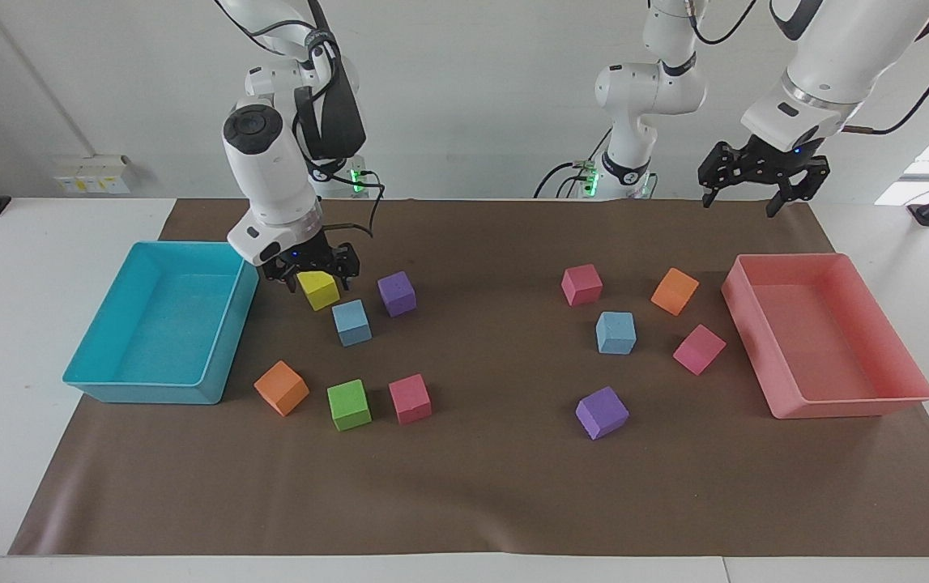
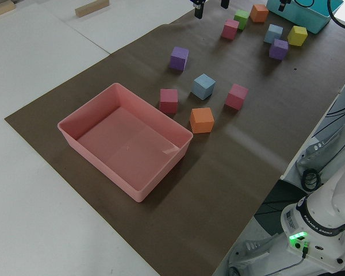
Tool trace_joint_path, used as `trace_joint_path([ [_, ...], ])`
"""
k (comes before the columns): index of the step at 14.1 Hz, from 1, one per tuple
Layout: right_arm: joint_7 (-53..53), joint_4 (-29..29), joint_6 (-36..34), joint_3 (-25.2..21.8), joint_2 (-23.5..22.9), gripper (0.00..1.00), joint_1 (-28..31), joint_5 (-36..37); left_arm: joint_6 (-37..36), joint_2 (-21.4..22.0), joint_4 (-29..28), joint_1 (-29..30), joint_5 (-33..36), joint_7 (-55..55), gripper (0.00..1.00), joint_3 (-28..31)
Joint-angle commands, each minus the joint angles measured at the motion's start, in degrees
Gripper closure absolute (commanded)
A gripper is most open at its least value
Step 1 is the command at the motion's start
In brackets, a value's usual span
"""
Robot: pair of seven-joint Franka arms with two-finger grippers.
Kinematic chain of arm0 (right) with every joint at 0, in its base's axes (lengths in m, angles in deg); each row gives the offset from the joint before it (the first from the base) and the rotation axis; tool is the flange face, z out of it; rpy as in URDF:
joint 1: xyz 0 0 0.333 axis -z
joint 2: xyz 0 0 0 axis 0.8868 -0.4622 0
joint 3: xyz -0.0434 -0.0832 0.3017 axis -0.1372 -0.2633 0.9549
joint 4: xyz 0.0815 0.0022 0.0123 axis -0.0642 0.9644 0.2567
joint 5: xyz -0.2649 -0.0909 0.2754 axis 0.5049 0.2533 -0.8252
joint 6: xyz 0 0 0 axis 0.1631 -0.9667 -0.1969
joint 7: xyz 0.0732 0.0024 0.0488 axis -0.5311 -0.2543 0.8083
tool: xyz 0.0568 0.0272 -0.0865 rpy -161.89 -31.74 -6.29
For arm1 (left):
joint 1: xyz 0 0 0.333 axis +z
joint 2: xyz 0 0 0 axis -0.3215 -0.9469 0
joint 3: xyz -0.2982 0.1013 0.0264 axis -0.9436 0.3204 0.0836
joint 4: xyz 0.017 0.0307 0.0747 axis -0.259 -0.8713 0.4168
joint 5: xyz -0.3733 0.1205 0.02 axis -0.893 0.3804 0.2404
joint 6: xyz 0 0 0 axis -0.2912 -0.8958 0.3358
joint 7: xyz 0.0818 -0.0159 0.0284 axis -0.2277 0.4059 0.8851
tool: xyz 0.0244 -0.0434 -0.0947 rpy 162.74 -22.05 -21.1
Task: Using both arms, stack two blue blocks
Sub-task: 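Reach the right gripper to the light blue cube and grasp it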
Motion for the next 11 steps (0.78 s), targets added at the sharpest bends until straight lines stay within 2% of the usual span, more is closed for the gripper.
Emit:
trace_joint_path([
  [1,6.91,3.08,5.22,-0.21,-0.88,0.0,-0.17,-1.19,0.59,1.43,-1.88,0.02,-0.67,-0.62,0.0,0.1],
  [7,17.82,4.49,10.33,-0.21,-5.54,0.0,-0.08,-7.59,0.41,1.43,-1.79,-0.07,-0.67,-0.71,0.0,0.1],
  [11,20.82,7.66,16.05,-0.21,-6.77,0.0,-0.25,-7.69,0.41,1.43,-1.88,0.02,-0.67,-0.71,0.0,0.1],
])
